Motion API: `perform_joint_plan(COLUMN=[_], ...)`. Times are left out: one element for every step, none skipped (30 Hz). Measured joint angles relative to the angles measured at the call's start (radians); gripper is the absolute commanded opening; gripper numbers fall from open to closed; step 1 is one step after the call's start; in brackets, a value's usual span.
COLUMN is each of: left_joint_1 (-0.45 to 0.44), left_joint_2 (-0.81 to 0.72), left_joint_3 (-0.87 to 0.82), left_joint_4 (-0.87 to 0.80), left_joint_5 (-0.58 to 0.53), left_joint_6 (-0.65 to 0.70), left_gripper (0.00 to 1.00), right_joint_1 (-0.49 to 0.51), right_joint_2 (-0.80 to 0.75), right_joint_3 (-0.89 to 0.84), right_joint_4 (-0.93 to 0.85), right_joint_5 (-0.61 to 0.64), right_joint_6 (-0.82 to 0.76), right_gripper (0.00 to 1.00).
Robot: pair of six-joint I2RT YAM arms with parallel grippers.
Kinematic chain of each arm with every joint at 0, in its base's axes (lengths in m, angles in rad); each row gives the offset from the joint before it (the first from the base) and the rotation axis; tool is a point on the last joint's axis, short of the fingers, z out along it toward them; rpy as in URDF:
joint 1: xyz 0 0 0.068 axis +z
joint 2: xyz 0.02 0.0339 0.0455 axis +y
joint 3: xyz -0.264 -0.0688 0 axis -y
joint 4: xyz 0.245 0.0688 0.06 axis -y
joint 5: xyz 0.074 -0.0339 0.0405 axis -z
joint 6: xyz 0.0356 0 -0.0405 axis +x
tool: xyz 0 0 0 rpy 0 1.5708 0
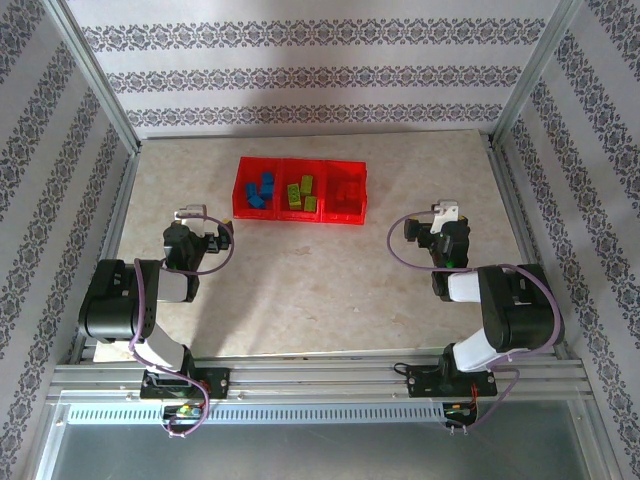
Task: Sort the legos into containers by color
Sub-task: Reset both arms
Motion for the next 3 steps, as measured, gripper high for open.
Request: perform_joint_plan(left_joint_1=[0.000,0.000,0.000], left_joint_2=[0.000,0.000,0.000], left_joint_3=[0.000,0.000,0.000], left_joint_4=[0.000,0.000,0.000], left_joint_5=[0.000,0.000,0.000], left_joint_6=[0.000,0.000,0.000], left_gripper=[1.00,1.00,1.00], right_joint_1=[0.000,0.000,0.000], right_joint_2=[0.000,0.000,0.000], right_joint_3=[0.000,0.000,0.000], right_joint_4=[-0.002,-0.005,-0.005], right_joint_5=[0.000,0.000,0.000], right_joint_6=[0.000,0.000,0.000], right_gripper=[0.98,0.98,0.98])
